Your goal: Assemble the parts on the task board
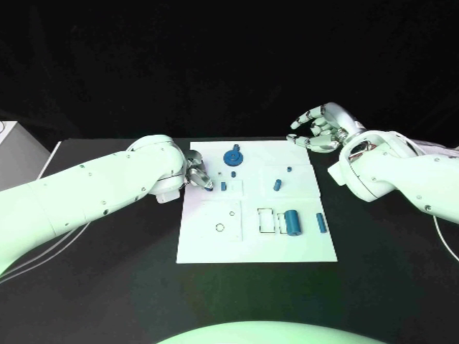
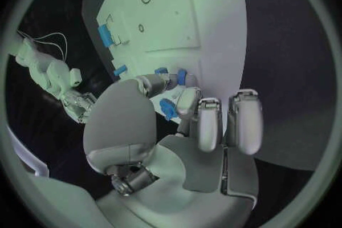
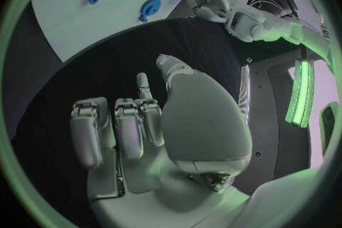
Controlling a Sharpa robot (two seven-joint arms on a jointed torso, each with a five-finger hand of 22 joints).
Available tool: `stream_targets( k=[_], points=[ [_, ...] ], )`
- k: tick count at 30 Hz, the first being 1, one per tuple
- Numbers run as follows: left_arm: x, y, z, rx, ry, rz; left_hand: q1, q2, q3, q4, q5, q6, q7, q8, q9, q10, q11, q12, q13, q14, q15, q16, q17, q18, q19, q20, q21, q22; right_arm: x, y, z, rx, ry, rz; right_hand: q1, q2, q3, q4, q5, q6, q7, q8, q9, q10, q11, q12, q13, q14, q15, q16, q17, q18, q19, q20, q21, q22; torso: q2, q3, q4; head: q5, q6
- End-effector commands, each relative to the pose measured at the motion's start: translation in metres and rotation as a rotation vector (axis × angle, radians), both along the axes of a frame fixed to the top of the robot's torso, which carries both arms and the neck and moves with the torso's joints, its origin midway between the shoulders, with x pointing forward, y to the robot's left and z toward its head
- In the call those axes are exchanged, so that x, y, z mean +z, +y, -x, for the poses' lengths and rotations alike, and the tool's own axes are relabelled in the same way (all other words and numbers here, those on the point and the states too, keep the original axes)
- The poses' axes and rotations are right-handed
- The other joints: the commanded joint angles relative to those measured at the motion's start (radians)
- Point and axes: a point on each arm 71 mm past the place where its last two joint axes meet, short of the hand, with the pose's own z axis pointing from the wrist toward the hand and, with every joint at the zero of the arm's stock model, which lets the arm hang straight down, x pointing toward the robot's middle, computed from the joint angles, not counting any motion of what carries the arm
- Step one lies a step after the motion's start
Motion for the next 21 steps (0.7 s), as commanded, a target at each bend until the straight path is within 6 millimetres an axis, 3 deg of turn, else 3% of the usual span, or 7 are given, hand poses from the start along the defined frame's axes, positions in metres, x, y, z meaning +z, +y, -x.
stream_targets(
  k=[1,21],
  points=[
    [-0.0129,0.0001,0.0064,-0.019,0.068,-0.033,0.018,0.018,0.116,-0.106,0.004,0.020,-0.011,0.005,0.038,0.005,0.001,0.005,0.000,0.106,0.001,0.003,0.263,-0.013,0.005,0.000,0.003,0.062,0.0007,0.0012,0.0006,0.013,-0.011,0.008,-0.007,0.001,0.006,0.001,0.006,-0.009,-0.001,0.004,0.001,0.048,-0.004,-0.003,0.219,0.102,-0.005,0.005,0.260,-0.015,0.094,-0.004,-0.005,0.240,0.000,0.0004,0.0000,0.000,0.000],
    [-0.0133,-0.0002,0.0051,0.006,0.075,0.001,-0.080,0.006,-0.060,0.014,-0.017,0.038,-0.025,-0.028,0.033,-0.004,-0.007,0.000,-0.006,0.106,-0.006,0.003,0.263,-0.011,0.002,-0.001,-0.004,0.056,0.0009,0.0004,0.0011,0.011,-0.011,0.007,-0.012,0.000,0.010,0.000,0.007,-0.011,-0.001,0.005,0.005,0.048,-0.004,-0.003,0.219,0.101,-0.005,0.005,0.259,-0.015,0.094,-0.004,-0.006,0.239,0.000,0.0015,-0.0004,-0.001,-0.001]
  ],
)
